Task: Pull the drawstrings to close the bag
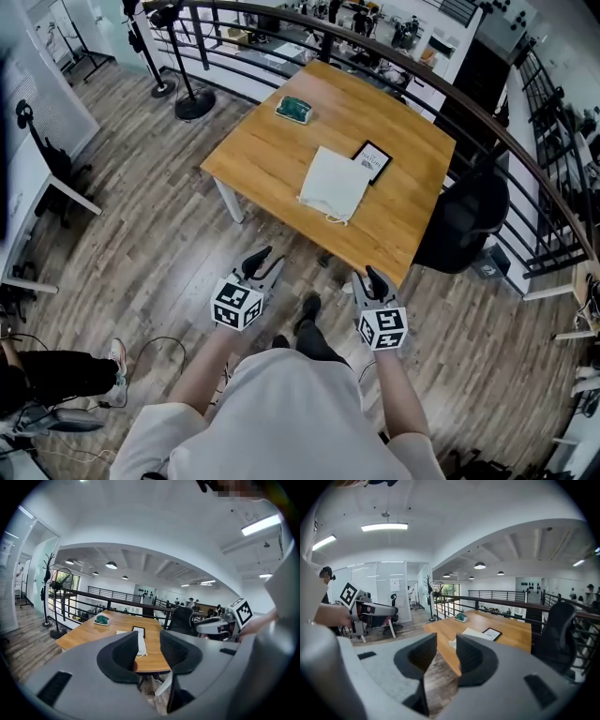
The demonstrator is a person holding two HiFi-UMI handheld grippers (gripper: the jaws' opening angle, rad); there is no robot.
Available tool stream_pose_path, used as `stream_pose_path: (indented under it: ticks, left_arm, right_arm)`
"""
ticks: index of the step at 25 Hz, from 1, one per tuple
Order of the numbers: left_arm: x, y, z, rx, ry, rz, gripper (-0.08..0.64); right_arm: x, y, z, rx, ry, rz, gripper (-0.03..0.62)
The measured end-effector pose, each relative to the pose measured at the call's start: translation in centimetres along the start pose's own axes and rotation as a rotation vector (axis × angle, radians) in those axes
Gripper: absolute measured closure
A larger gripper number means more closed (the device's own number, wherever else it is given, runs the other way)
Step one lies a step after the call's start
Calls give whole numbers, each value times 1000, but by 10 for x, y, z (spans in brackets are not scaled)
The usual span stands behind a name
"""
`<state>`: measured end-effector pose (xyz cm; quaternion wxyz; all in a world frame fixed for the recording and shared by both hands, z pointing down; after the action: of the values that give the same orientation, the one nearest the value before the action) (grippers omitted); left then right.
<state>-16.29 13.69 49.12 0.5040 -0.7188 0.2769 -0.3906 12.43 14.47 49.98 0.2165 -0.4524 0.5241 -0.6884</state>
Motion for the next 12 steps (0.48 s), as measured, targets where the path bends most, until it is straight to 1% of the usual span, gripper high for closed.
stream_pose_path:
  ticks: [7,12]
  left_arm:
    - [52,7,-21,-18,9,-39,420]
    - [91,9,-33,-29,14,-80,420]
  right_arm:
    - [49,6,34,13,39,-37,479]
    - [86,5,63,18,80,-84,479]
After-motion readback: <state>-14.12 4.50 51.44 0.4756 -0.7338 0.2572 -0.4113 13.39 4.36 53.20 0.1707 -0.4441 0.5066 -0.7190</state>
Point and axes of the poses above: the fingertips, and each gripper's own axes: x forward along the fingers, z to its right, y out of its top, the point moved 8 cm from there along -x, backward along the fingers, and after that the axes turned 1 degree about y, right-handed, at the moved point
